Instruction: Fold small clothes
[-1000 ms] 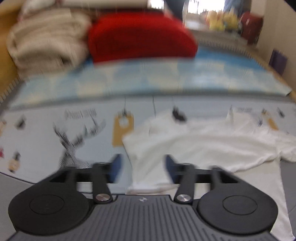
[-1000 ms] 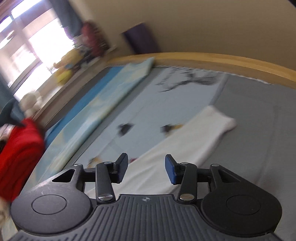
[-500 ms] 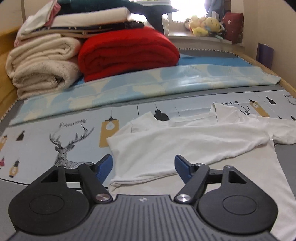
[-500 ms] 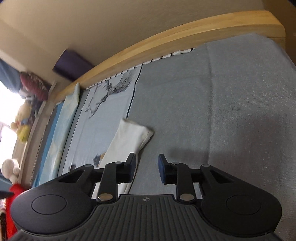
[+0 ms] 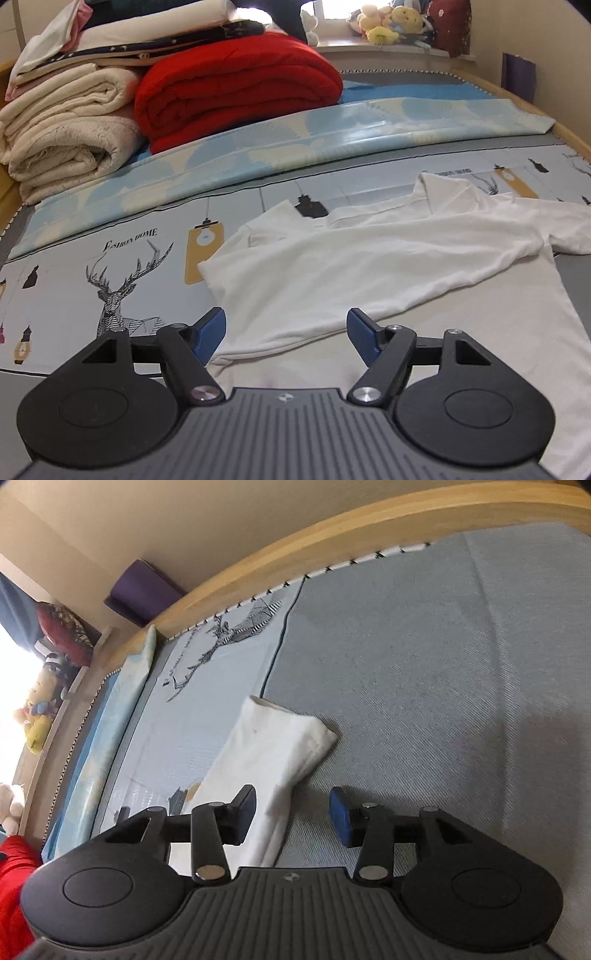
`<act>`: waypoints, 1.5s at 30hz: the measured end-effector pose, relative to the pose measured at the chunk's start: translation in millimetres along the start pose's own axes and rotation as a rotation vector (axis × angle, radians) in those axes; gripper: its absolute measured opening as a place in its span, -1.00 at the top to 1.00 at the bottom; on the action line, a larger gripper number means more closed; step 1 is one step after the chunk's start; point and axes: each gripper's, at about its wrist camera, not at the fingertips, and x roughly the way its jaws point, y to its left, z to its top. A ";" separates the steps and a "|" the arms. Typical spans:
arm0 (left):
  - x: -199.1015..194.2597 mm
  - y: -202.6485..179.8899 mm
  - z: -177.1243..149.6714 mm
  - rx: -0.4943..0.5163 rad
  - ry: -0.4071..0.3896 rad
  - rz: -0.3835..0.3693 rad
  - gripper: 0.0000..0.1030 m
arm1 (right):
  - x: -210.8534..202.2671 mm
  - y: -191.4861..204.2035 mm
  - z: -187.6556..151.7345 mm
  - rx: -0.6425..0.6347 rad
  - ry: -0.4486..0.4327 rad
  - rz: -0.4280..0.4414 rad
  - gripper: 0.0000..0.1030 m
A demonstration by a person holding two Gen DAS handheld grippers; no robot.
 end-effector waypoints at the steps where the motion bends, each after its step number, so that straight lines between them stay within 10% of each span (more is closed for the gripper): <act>1: 1.3 2.2 0.0 -0.002 0.003 0.004 -0.50 | 3.4 2.1 0.2 -0.004 -0.010 0.003 0.09; 3: 2.7 5.8 0.2 -0.005 0.004 0.009 -0.50 | 6.5 6.2 0.2 0.005 -0.019 0.013 0.16; 7: 4.0 14.2 2.2 -0.016 0.007 0.015 -0.50 | 16.1 12.6 2.0 0.017 -0.027 0.013 0.90; 14: 2.8 29.8 8.4 -0.049 0.006 0.023 -0.50 | -11.0 62.0 0.4 -0.116 -0.157 -0.001 0.93; 20: -1.1 56.4 7.5 -0.132 0.040 0.055 -0.50 | -83.5 177.0 -43.2 -0.441 -0.219 0.185 0.93; 31: -24.5 133.7 6.1 -0.381 0.033 0.071 -0.50 | -192.9 356.6 -320.4 -1.054 0.037 0.570 0.93; 39: -25.8 158.3 4.3 -0.477 0.060 0.062 -0.50 | -238.1 384.2 -553.0 -1.357 0.364 0.704 0.81; 42: -22.2 158.1 5.8 -0.498 0.073 0.039 -0.50 | -226.2 372.5 -600.0 -1.447 0.618 0.602 0.66; 45: -19.6 155.7 7.5 -0.511 0.079 0.023 -0.50 | -227.9 359.3 -579.7 -1.410 0.679 0.577 0.57</act>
